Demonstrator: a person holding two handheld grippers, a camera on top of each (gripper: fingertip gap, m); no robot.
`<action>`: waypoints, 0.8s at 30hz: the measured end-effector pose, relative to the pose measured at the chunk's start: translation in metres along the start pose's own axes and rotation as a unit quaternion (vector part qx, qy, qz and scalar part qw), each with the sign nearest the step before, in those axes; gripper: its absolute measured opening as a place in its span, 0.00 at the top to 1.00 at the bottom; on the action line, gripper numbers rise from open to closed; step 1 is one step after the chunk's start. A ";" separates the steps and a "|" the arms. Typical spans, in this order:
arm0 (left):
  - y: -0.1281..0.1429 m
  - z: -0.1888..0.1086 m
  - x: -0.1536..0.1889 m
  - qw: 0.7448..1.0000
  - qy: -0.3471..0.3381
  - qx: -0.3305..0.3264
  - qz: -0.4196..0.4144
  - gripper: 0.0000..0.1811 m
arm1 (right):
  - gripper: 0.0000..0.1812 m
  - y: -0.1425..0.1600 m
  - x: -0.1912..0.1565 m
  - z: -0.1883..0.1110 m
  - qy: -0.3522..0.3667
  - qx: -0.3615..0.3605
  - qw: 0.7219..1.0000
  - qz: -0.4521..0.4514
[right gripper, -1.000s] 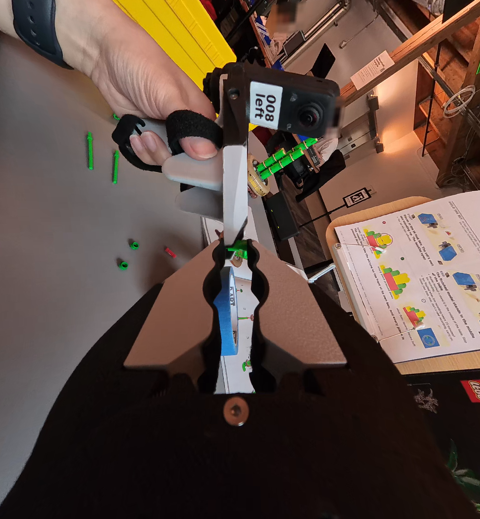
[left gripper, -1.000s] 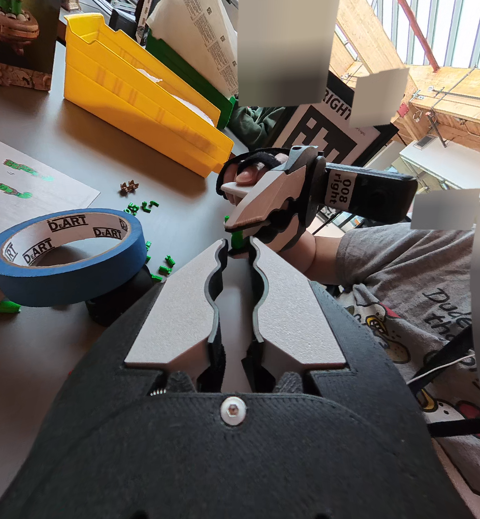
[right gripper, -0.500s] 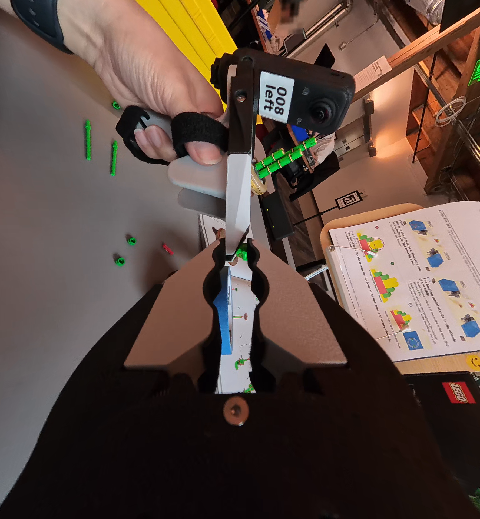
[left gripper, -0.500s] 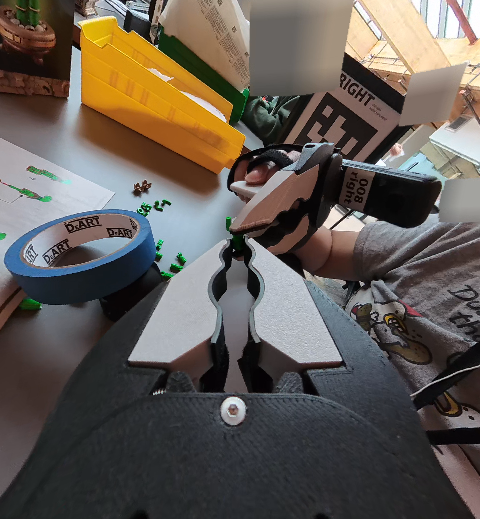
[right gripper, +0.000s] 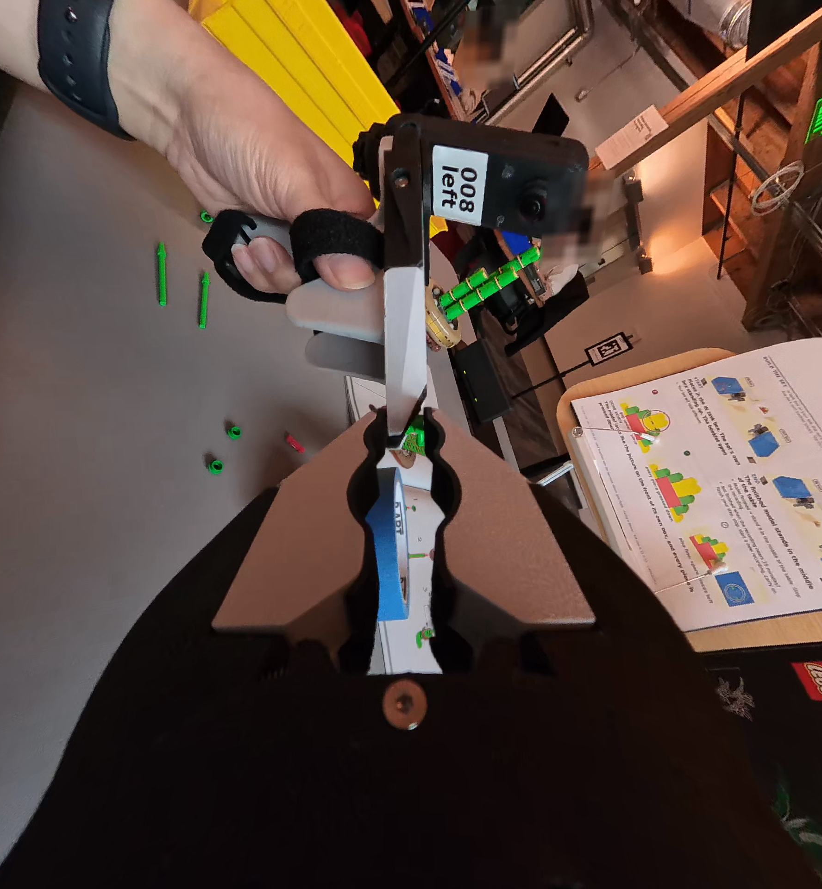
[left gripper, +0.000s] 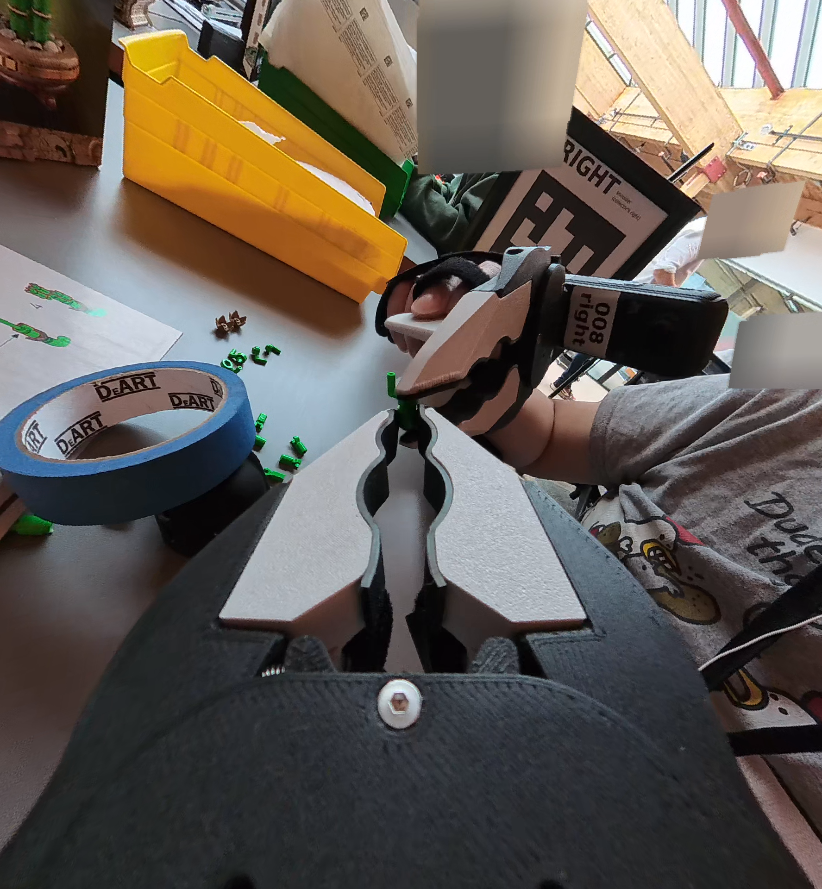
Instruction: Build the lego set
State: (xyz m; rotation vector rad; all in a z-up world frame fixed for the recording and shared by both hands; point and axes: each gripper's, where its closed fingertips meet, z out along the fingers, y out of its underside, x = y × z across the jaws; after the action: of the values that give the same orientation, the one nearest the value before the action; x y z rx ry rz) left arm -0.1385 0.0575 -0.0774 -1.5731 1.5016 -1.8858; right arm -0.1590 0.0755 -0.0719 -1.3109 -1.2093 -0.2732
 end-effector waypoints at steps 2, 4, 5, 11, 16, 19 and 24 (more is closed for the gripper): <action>-0.001 -0.001 -0.002 1.000 0.000 0.004 -0.005 0.97 | 0.88 -0.001 0.002 0.000 0.004 0.005 1.000 0.002; -0.004 -0.005 -0.005 1.000 -0.001 0.016 -0.010 0.97 | 0.88 -0.003 -0.001 -0.002 -0.005 0.015 1.000 -0.001; -0.007 -0.007 -0.005 1.000 0.001 0.024 -0.013 0.97 | 0.88 -0.004 -0.001 -0.004 -0.008 0.019 1.000 -0.006; -0.020 -0.017 0.007 0.997 0.041 0.063 -0.004 0.98 | 0.90 -0.010 0.023 -0.024 -0.035 0.101 0.981 0.164; -0.021 -0.013 0.027 0.994 0.087 0.062 0.025 0.98 | 0.93 -0.010 0.030 -0.022 -0.170 0.176 0.846 0.473; -0.019 -0.010 0.041 0.990 0.122 0.059 0.036 0.98 | 0.92 -0.019 0.039 -0.027 -0.232 0.247 0.738 0.584; -0.014 -0.003 0.049 0.988 0.143 0.046 0.039 0.98 | 0.94 -0.022 0.032 -0.032 -0.279 0.257 0.715 0.587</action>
State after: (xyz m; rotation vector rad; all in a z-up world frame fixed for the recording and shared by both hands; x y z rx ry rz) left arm -0.1544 0.0297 -0.0377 -1.2249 1.5364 -2.1735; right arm -0.1453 0.0560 -0.0271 -1.4196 -0.5878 1.3790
